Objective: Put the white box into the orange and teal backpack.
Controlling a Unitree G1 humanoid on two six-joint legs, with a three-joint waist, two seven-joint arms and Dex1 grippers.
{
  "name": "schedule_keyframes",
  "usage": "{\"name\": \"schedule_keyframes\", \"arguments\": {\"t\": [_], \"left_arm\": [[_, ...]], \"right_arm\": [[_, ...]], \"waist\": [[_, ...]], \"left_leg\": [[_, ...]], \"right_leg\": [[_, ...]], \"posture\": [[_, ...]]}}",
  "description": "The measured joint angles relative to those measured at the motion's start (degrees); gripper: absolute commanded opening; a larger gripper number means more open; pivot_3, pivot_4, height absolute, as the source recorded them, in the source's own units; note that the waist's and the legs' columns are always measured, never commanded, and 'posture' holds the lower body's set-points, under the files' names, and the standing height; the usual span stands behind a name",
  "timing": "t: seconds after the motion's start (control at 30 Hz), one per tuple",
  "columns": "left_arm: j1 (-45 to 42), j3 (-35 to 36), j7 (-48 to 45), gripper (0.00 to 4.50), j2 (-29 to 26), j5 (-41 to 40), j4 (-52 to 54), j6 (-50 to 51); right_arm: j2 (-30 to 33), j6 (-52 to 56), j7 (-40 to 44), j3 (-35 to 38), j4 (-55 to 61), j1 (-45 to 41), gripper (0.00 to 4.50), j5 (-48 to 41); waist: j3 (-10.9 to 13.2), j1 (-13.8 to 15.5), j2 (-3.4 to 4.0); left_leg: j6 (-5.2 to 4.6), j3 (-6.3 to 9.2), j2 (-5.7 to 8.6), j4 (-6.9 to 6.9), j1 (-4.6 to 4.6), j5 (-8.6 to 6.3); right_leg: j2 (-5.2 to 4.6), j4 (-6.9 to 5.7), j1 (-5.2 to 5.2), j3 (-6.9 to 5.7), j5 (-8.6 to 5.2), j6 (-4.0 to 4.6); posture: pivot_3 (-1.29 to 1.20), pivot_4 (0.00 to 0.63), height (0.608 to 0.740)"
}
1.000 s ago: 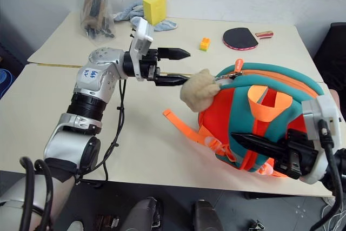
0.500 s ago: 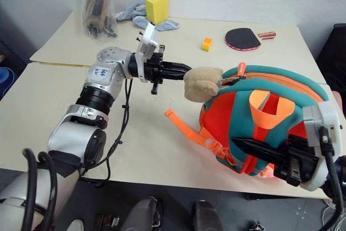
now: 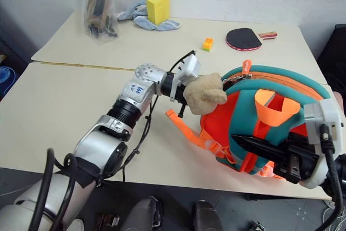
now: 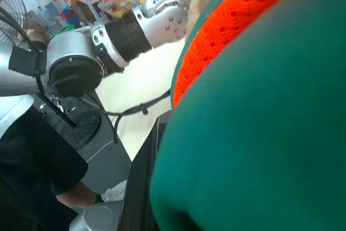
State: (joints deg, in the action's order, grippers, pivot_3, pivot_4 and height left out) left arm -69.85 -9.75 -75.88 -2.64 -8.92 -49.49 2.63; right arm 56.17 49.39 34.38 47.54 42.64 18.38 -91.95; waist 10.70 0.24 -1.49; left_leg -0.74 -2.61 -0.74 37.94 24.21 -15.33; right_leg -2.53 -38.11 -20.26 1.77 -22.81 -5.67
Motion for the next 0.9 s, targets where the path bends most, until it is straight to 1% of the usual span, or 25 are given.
{"name": "schedule_keyframes", "arguments": {"t": [0.13, 0.2, 0.23, 0.3, 0.37, 0.43, 0.53, 0.6, 0.63, 0.67, 0.77, 0.9], "left_arm": [[-0.15, 1.40, 1.85, 0.01, -0.96, -0.05, -0.64, -0.09], [-0.37, 2.31, 0.96, 0.01, -3.76, -0.51, -0.53, 0.59], [-0.40, 3.21, 0.22, 0.01, -6.14, -0.96, -0.40, 1.25], [-0.40, 5.01, -1.74, 0.39, -10.42, -2.14, 0.17, 3.20], [-0.28, 5.92, -4.97, 0.88, -14.27, -3.38, 1.92, 5.84], [0.26, 6.53, -8.28, 1.52, -18.54, -4.39, 4.41, 7.86], [1.46, 7.38, -10.08, 2.49, -21.91, -6.14, 8.07, 11.80], [1.56, 8.53, -9.93, 3.09, -21.98, -7.72, 9.93, 13.96], [1.39, 9.17, -9.07, 3.43, -21.16, -8.38, 11.08, 14.67], [1.15, 9.25, -8.43, 3.65, -20.35, -8.78, 11.62, 14.98], [0.68, 8.06, -6.06, 3.65, -16.16, -8.62, 13.30, 14.27], [0.67, 4.24, -4.33, 3.65, -11.10, -6.38, 12.61, 11.34]], "right_arm": [[0.00, -0.55, -0.23, -0.62, 0.08, 0.02, 0.00, 0.14], [-0.01, -0.59, -0.23, -0.94, 0.20, 0.27, 0.00, 0.14], [-0.07, -0.60, -0.23, -0.95, 0.23, 0.65, 0.00, 0.14], [-0.44, -0.61, -0.22, -0.96, 0.25, 0.98, 0.00, 0.20], [-0.44, -0.65, -0.21, -0.96, 0.25, 1.10, 0.00, 0.34], [-0.44, -0.70, -0.20, -0.96, 0.24, 1.18, 0.00, 0.37], [-0.44, -0.71, -0.19, -0.97, 0.15, 1.05, 0.00, 0.41], [-0.44, -0.71, -0.17, -1.07, 0.13, 0.87, 0.00, 0.44], [-0.44, -0.71, -0.16, -1.27, 0.04, 0.76, 0.00, 0.48], [-0.44, -0.71, -0.16, -1.47, 0.01, 0.61, 0.00, 0.51], [-0.35, -0.70, -0.16, -2.39, -0.18, -0.40, 0.00, 0.55], [0.02, -0.69, -0.16, -2.61, -0.53, -1.64, 0.00, 0.56]], "waist": [[0.00, -0.20, 0.00], [0.00, -0.49, 0.00], [0.00, -0.66, 0.01], [-0.01, -0.64, 0.01], [-0.01, -0.42, 0.01], [-0.01, -0.42, 0.01], [-0.01, -0.03, 0.01], [-0.01, 0.11, 0.01], [-0.01, 0.20, 0.01], [-0.01, 0.29, 0.01], [-0.01, 0.41, 0.02], [-0.01, 0.29, 0.01]], "left_leg": [[0.00, 0.00, 0.00, 0.00, 0.00, 0.00], [0.02, -0.01, -0.01, -0.01, -0.01, 0.01], [0.03, 0.00, -0.02, -0.04, -0.04, 0.02], [0.05, 0.00, -0.04, -0.06, -0.05, 0.03], [0.07, 0.00, -0.04, -0.05, -0.03, 0.04], [0.07, 0.00, -0.03, -0.04, -0.02, 0.04], [0.05, 0.05, -0.02, 0.04, 0.00, 0.03], [0.04, 0.07, -0.01, 0.08, 0.02, 0.02], [0.02, 0.07, 0.00, 0.10, 0.02, 0.01], [0.02, 0.07, 0.00, 0.11, 0.01, 0.01], [0.01, 0.07, 0.03, 0.11, 0.00, 0.01], [0.01, 0.07, 0.03, 0.09, 0.00, 0.01]], "right_leg": [[0.01, -0.02, 0.00, 0.00, 0.00, 0.00], [0.03, -0.04, -0.02, 0.02, 0.00, 0.00], [0.06, -0.08, -0.04, 0.07, 0.00, 0.00], [0.07, -0.12, -0.08, 0.06, 0.00, 0.00], [0.05, -0.16, -0.10, 0.06, 0.00, 0.00], [0.01, -0.17, -0.09, 0.06, 0.00, 0.00], [-0.03, -0.13, -0.05, 0.03, 0.00, 0.00], [-0.05, -0.12, -0.02, 0.02, 0.00, 0.00], [-0.05, -0.10, 0.00, 0.01, 0.00, 0.00], [-0.05, -0.10, 0.01, 0.01, 0.00, 0.00], [-0.05, -0.10, 0.02, 0.02, 0.00, -0.01], [0.00, -0.10, 0.00, 0.03, 0.00, -0.01]], "posture": [[0.00, 0.150, 0.740], [0.00, 0.150, 0.740], [0.00, 0.150, 0.740], [0.00, 0.150, 0.740], [0.00, 0.150, 0.740], [0.00, 0.150, 0.740], [0.00, 0.150, 0.740], [0.00, 0.150, 0.740], [0.00, 0.150, 0.740], [0.00, 0.150, 0.740], [0.00, 0.150, 0.740], [0.00, 0.150, 0.740]]}}
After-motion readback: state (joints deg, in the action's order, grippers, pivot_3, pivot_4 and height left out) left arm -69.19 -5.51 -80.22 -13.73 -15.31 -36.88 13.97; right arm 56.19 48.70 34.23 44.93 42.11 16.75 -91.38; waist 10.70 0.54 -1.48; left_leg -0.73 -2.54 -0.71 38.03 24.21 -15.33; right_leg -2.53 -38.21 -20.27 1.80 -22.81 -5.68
